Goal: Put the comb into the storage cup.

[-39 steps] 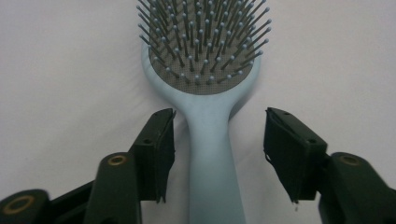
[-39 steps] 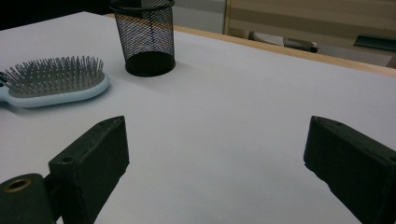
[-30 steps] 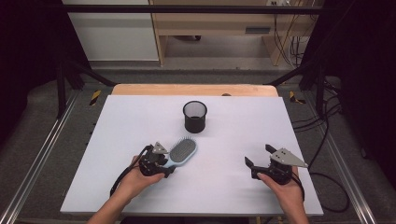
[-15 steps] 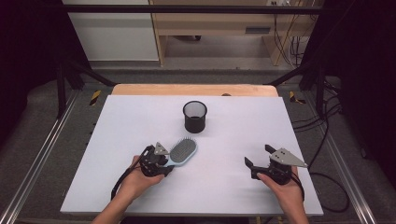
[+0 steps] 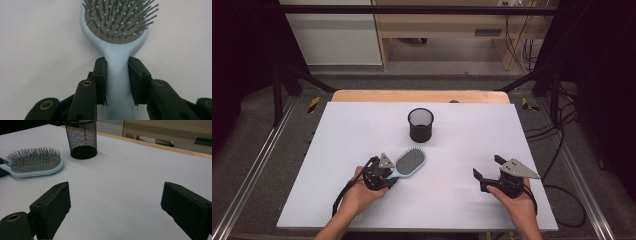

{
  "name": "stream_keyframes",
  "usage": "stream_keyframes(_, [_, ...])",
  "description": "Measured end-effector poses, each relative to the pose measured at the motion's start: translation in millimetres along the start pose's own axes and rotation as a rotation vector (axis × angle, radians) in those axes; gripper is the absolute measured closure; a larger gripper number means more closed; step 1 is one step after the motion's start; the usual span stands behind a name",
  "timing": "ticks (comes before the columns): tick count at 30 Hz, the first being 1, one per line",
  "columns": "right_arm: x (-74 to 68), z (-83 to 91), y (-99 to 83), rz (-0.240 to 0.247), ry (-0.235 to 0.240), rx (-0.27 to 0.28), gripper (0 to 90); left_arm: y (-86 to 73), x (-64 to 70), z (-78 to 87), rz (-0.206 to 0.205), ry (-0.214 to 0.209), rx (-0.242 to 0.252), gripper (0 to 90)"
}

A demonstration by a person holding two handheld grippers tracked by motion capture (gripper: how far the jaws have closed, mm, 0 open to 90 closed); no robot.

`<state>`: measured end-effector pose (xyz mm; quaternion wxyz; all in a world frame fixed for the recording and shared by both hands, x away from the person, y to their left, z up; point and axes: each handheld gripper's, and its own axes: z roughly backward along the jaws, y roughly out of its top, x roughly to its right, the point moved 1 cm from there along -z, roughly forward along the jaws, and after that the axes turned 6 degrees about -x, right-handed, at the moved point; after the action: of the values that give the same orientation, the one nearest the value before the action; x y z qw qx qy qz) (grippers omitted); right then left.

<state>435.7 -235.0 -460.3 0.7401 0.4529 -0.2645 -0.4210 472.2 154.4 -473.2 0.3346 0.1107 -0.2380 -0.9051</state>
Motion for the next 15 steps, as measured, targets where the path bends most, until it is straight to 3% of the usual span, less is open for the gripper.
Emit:
stream_keyframes(11, [-1.5, 0.1, 1.1, -0.01, 0.005, 0.01, 9.3, -6.4, -4.8, 2.8, -0.029, -0.038, 0.054, 69.5])
stream_keyframes(15, [-3.4, -0.6, 1.0, -0.002, 0.009, 0.006, 9.3, -10.2, -8.1, 5.9, -0.008, -0.049, 0.1, 69.6])
